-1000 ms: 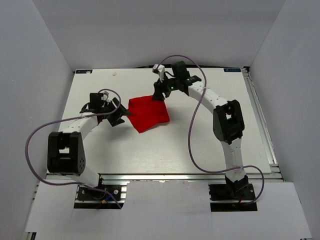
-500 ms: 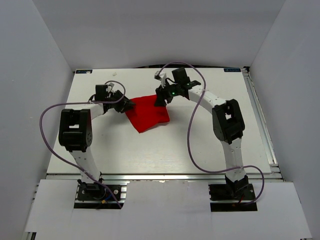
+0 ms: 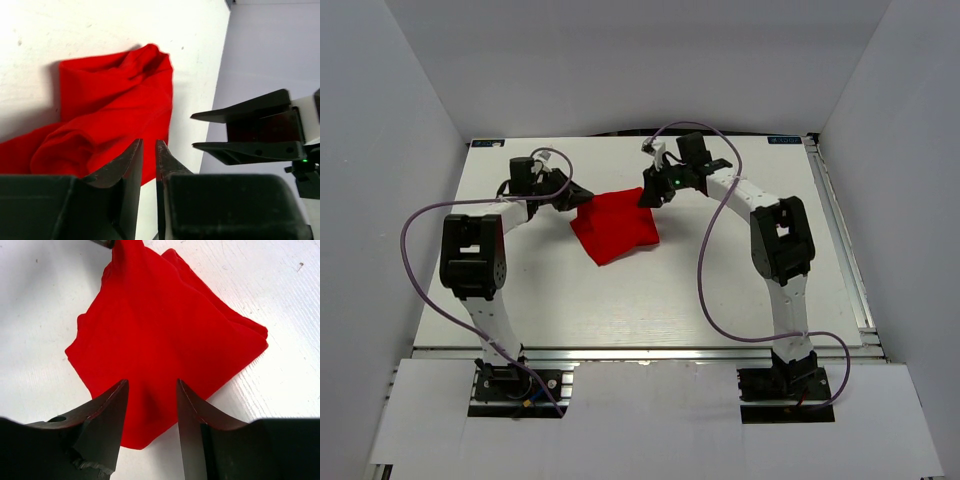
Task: Fold and stack the t-shirts
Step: Smooth out wrinkles on the folded tshirt
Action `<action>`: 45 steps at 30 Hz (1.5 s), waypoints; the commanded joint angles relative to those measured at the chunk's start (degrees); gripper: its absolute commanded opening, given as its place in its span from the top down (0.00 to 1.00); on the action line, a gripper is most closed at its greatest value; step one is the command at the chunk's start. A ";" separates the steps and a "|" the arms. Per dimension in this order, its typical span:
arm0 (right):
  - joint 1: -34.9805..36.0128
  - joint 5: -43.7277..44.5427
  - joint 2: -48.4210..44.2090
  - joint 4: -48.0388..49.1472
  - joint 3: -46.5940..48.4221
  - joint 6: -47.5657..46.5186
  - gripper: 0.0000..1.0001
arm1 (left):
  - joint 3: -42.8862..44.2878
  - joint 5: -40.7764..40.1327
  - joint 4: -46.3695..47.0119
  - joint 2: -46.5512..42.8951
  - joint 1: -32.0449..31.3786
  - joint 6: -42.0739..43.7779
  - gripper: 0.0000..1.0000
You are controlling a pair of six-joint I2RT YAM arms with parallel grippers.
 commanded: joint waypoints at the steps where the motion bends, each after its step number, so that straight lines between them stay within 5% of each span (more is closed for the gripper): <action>1: -0.24 -2.33 -3.17 1.53 0.42 0.98 0.51 | 2.66 2.57 3.31 -0.79 0.33 -1.36 0.73; 8: -0.60 -7.76 -1.86 4.25 -0.55 4.93 0.54 | 5.81 10.56 9.65 1.13 -1.15 -5.76 0.64; 13: -0.60 -15.16 3.15 7.41 -0.37 11.25 0.74 | 9.43 13.21 9.65 6.15 -3.71 -7.17 0.65; 26: -0.16 -18.51 7.72 10.24 -6.78 15.40 0.77 | 9.96 14.27 9.04 14.94 -4.06 -6.74 0.67; 40: -0.77 -9.02 11.07 1.62 -6.97 13.82 0.79 | 11.98 7.68 5.17 22.06 -1.25 -4.54 0.69; 45: -1.47 -14.27 6.68 1.53 -7.93 12.06 0.79 | 13.47 9.17 7.89 19.88 -0.55 -5.06 0.68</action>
